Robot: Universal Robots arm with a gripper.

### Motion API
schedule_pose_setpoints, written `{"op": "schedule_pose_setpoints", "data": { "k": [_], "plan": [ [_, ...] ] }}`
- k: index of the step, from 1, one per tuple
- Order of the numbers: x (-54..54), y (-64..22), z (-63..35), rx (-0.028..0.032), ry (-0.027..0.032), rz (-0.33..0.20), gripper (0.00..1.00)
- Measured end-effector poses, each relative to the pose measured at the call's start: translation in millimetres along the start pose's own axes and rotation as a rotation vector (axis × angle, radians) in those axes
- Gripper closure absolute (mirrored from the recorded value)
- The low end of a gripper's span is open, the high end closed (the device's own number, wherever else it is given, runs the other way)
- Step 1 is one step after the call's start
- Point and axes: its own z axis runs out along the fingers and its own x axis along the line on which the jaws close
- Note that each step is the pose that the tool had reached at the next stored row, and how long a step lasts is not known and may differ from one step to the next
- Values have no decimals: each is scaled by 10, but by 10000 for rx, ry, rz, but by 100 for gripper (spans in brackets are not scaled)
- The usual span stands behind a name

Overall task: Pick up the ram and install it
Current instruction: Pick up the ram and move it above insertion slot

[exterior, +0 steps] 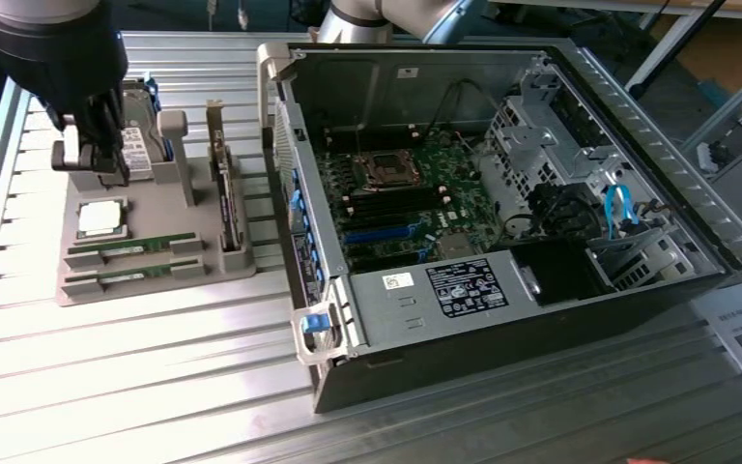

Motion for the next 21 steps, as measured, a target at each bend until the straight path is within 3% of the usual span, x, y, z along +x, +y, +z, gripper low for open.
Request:
{"op": "schedule_pose_setpoints", "data": {
  "k": [7, 12, 21],
  "plan": [
    [3, 1, 113, -1, 0, 0, 90],
    [6, -2, 249, 0, 0, 0, 90],
    [6, -2, 255, -1, 1, 0, 89]
  ]
}}
